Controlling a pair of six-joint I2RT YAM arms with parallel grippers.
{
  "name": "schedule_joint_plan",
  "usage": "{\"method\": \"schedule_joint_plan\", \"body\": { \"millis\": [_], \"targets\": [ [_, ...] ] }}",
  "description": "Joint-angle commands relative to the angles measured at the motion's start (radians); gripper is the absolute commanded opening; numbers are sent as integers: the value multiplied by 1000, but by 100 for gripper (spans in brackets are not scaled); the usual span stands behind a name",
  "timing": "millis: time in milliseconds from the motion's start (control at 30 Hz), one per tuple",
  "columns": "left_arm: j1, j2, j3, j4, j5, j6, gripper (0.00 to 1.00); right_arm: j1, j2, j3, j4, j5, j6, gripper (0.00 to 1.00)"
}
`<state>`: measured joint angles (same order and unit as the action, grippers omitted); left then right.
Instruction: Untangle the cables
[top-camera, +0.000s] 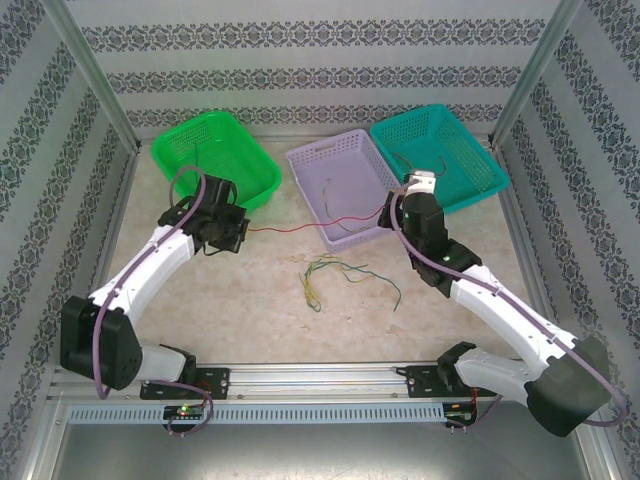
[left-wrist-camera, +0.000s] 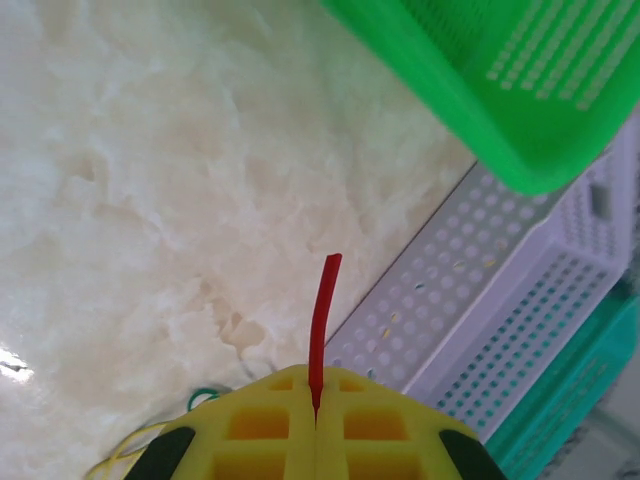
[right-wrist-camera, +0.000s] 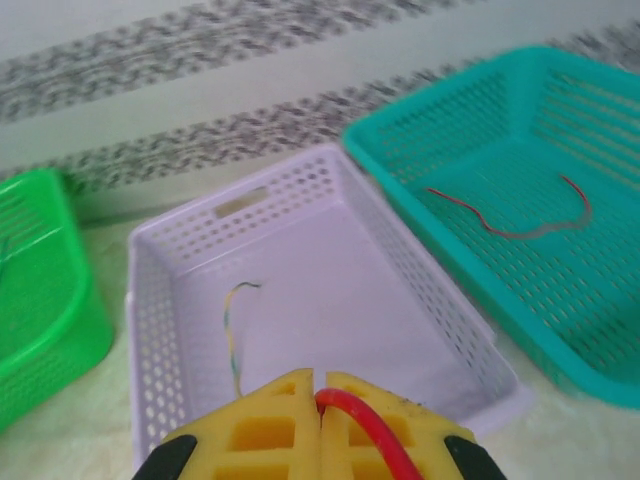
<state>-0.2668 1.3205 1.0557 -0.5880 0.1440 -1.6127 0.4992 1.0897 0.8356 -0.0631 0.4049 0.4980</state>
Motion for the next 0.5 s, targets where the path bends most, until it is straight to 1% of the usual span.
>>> {"method": "schedule_joint_plan", "body": {
  "millis": [0,67,133,267,400,467],
  "targets": [
    [22,-76,-17,-6,-142,-158,0,-49,0,36,-161,155,231,0],
    [33,-101,-28,-22,-144,-174,0,-89,-3,46,-255,129,315,0],
    [41,-126,-44,-27,-151,-181,0,-130,-4,45,-315,77,395,0],
    [48,-153,-64,-21,-147,-201,0,-203,11,45,-378,-48,534,0],
    [49,-158,-62,-15,-149,-198,0,-246,50,93,-424,-138,566,0],
    [50,-154,-57,-6,-143,-197,0,-251,68,124,-431,-155,529,0]
  ]
}}
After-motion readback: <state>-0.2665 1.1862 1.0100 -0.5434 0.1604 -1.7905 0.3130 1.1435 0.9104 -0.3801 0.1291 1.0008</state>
